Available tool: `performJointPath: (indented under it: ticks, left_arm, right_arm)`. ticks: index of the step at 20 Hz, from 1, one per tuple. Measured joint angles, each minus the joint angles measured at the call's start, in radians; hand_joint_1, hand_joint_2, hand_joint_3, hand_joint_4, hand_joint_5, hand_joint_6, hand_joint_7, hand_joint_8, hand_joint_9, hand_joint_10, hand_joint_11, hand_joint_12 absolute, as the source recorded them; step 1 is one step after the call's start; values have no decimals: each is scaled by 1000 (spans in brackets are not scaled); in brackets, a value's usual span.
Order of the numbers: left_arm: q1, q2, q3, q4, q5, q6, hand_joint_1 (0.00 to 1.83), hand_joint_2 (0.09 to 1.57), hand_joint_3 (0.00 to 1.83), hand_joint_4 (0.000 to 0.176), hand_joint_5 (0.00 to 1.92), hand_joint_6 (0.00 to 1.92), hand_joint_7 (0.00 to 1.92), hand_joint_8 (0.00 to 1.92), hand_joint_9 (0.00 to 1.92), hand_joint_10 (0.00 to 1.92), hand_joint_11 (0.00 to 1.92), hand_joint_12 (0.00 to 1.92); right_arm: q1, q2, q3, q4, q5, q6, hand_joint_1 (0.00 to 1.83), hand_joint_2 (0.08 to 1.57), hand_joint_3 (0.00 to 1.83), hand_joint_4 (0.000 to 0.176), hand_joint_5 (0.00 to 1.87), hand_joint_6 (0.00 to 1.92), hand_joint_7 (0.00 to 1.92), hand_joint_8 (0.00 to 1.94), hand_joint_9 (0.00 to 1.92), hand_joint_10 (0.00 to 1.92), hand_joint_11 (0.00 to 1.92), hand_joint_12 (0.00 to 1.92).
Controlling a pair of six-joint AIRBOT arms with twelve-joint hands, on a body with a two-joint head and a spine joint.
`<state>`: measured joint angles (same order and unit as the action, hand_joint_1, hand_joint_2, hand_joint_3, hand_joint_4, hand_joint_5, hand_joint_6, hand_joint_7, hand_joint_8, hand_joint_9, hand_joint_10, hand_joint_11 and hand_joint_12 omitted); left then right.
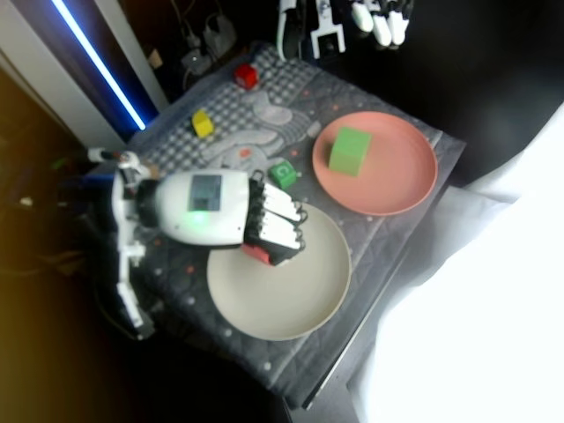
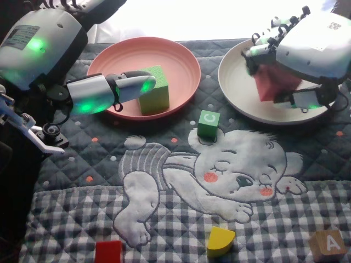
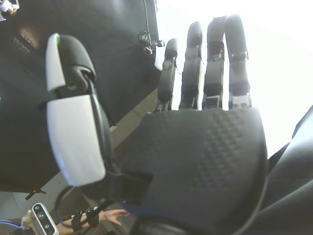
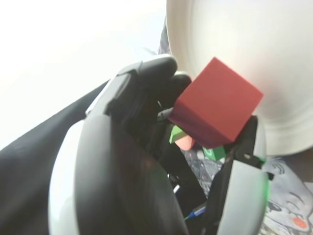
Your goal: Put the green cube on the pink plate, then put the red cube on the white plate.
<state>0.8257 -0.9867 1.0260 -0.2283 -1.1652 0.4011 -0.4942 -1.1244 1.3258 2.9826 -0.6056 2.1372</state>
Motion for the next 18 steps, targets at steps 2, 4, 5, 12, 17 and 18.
performJointPath:
  ticks: [2,4,5,12,17,18]
  left_arm:
    - [0,0,-3,0,-1,0,599,1026,1,79,256,2,355,5,131,461,0,1311]
    - [0,0,-3,0,-3,0,591,1023,0,74,252,1,356,4,114,493,0,1410]
    - [0,0,-3,-2,-7,0,585,1016,0,78,246,1,343,3,100,509,0,1453]
    - [22,28,-31,-9,-56,0,546,983,0,79,283,6,368,8,137,453,0,1414]
    - [52,51,-54,-2,-136,0,622,1027,0,39,323,4,442,15,139,798,0,1582]
    - [53,57,-57,-8,-151,0,666,1045,6,20,367,21,484,31,171,838,23,1602]
  right_arm:
    - [9,2,-4,2,-9,-1,913,914,0,0,233,62,194,4,121,39,0,533]
    - [11,11,-17,1,-8,0,869,889,0,0,203,27,129,3,70,9,0,446]
    - [11,18,-27,-2,-5,0,832,890,0,0,203,21,140,7,96,17,0,533]
    - [-15,156,-173,2,-157,-1,932,1022,0,0,244,23,207,22,131,27,0,654]
    - [-96,196,-263,-3,-348,-1,797,1038,9,0,254,22,227,5,163,32,0,707]
    - [-117,204,-281,-4,-388,-1,888,1050,11,0,304,43,268,17,223,52,0,897]
